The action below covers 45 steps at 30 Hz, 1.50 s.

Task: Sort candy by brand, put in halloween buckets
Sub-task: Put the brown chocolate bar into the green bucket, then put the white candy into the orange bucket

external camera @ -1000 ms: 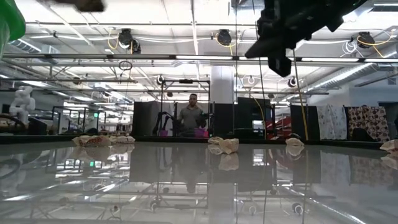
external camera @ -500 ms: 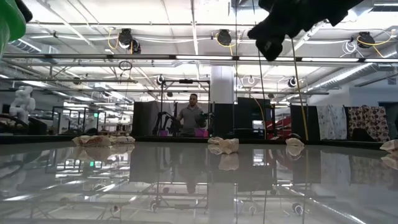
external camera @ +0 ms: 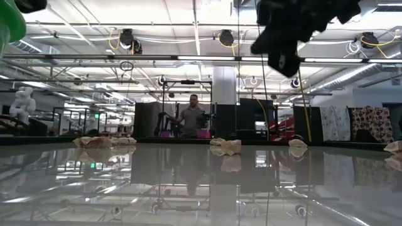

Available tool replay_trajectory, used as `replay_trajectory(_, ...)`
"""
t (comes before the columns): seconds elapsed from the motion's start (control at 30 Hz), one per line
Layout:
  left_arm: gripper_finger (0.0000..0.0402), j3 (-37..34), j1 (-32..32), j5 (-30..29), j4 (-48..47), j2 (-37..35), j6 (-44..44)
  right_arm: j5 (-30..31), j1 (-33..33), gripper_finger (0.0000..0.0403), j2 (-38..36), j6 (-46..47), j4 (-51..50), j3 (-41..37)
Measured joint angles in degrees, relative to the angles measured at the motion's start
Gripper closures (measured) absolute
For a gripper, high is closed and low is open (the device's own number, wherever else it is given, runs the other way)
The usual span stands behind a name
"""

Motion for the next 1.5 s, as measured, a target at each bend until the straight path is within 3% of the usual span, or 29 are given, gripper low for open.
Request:
replay_trajectory(0.07, 0.0295, 0.0, -1.54, -1.79, -0.78, 0.0, 1.53, 1.85, 0.9, 0.0369, 2.58, 3.77, -0.02, 0.0)
replay_trajectory(0.23, 0.024, 0.0, -4.72, -3.77, -0.34, 0.0, 3.31, 7.53, 0.91, 0.033, 8.21, 26.93, 0.4, -0.02)
replay_trajectory(0.43, 0.0225, 1.51, -5.57, -3.45, -0.21, 0.0, -0.51, 9.9, 0.99, 0.0289, 14.34, 34.55, 5.36, -0.09)
replay_trajectory(0.53, 0.0224, 3.6, -4.89, -8.59, 0.8, 0.0, -4.33, 11.03, 0.75, 0.0285, 17.32, 37.79, 5.43, -0.09)
replay_trajectory(0.87, 0.0224, 6.02, -0.73, -25.41, 11.15, 0.0, -5.85, 13.32, -0.66, 0.0285, 22.19, 35.99, 6.52, -0.09)
replay_trajectory(1.27, 0.0224, 6.03, 1.91, -25.69, 13.21, 0.02, -8.97, 11.89, -0.94, 0.0292, 28.4, 35.91, 9.33, 0.07)
replay_trajectory(1.5, 0.0224, 6.03, 1.95, -26.15, 13.13, 0.01, -9.01, 11.05, -0.92, 0.0383, 27.8, 31.89, 13.34, -0.14)
